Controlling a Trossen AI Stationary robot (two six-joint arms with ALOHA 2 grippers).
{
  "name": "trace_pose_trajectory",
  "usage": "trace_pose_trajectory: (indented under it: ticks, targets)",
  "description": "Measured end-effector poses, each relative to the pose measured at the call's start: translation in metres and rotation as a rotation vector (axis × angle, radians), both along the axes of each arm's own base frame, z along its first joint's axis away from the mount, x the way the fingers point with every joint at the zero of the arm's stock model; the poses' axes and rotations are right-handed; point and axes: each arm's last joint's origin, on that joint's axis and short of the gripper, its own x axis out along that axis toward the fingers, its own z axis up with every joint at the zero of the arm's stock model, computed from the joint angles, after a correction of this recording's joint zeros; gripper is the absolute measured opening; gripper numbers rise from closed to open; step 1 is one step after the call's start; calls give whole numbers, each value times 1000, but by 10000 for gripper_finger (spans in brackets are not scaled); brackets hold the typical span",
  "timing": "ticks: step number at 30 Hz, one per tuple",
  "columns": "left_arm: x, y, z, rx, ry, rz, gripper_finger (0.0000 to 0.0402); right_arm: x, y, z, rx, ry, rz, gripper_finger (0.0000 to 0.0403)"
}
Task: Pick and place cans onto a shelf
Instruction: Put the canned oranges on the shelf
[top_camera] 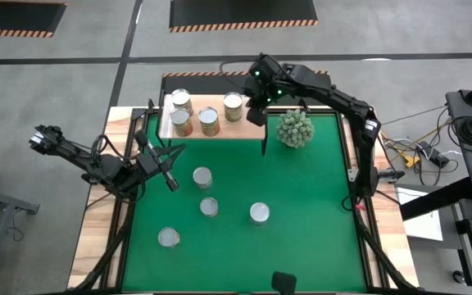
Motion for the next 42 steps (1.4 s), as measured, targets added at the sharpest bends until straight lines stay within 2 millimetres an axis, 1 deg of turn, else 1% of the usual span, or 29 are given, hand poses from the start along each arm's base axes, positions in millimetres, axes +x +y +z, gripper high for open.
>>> trace_pose_trajectory:
  ticks: [4, 6, 8, 11, 16, 21, 28, 32, 35, 38, 42]
  targets:
    - [0, 0, 0, -2, -1, 0, 0, -3, -17, -16, 19, 32, -43, 13]
    - [0, 0, 0, -2, -1, 0, 0, 0, -21, -23, 27, 21, -58, 13]
    - [0, 0, 0, -2, -1, 0, 0, 4, -23, -24, 12, -14, -61, 13]
    - [0, 0, 0, -2, -1, 0, 0, 12, -20, -24, 0, -67, -38, 13]
    - [0, 0, 0, -2, -2, 0, 0, 24, -5, -28, 31, -84, 28, 13]
    - [0, 0, 0, -2, -1, 0, 0, 29, 4, -25, 27, -92, 51, 13]
    - [0, 0, 0, -2, -1, 0, 0, 30, 3, -25, 14, -109, 45, 13]
    - [0, 0, 0, -2, -1, 0, 0, 36, 0, -29, -5, -137, 47, 13]
    - [0, 0, 0, -2, -1, 0, 0, 37, 1, -29, -14, -137, 59, 13]
    - [0, 0, 0, -4, -1, 0, 0, 34, 2, -28, -5, -118, 60, 13]
    - [0, 0, -1, -4, 4, -1, 0, 27, -3, -25, -3, -111, 43, 13]
